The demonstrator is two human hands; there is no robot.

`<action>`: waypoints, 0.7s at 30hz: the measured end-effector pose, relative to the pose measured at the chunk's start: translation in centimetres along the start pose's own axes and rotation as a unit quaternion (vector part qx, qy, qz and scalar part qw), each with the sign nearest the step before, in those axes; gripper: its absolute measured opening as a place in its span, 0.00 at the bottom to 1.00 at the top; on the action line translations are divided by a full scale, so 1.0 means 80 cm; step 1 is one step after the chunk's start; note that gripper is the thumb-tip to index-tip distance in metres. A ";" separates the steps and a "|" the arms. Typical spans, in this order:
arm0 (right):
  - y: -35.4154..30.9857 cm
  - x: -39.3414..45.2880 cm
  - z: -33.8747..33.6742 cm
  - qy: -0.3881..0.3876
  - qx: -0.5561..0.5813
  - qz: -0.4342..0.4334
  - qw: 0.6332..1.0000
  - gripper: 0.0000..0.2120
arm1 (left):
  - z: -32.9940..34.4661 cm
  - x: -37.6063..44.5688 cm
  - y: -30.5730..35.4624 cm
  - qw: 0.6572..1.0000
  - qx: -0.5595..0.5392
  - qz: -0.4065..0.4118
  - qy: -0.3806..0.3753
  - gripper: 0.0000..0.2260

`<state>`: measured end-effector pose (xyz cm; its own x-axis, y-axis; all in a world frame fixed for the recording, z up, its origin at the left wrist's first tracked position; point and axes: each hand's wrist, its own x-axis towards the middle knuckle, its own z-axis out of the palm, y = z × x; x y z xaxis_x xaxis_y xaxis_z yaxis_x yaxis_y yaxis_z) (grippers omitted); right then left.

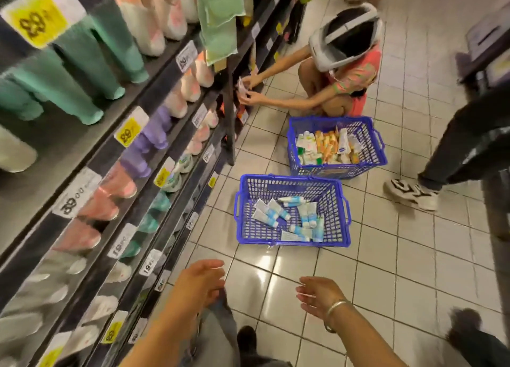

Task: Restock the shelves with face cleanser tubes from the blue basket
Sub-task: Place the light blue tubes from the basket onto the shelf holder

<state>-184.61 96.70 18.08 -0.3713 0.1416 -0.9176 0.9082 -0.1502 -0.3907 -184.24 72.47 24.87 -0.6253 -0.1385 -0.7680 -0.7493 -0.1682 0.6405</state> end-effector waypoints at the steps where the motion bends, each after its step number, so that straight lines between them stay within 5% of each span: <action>1: -0.006 0.013 -0.013 0.013 0.013 0.011 1.000 0.04 | 0.014 0.016 0.003 1.000 0.013 -0.007 0.000 0.05; 15: -0.138 0.198 -0.099 0.123 0.086 0.095 0.984 0.07 | 0.178 0.282 0.070 0.982 0.096 -0.156 -0.052 0.06; 21: -0.194 0.352 -0.083 0.104 0.001 0.060 0.993 0.15 | 0.247 0.436 0.070 0.980 0.113 -0.157 -0.048 0.07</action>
<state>-207.84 109.48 -1.23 -0.2120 0.3221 -0.9227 0.9428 -0.1811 -0.2799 -214.57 86.01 1.72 -0.3652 -0.0205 -0.9307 -0.9306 0.0331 0.3644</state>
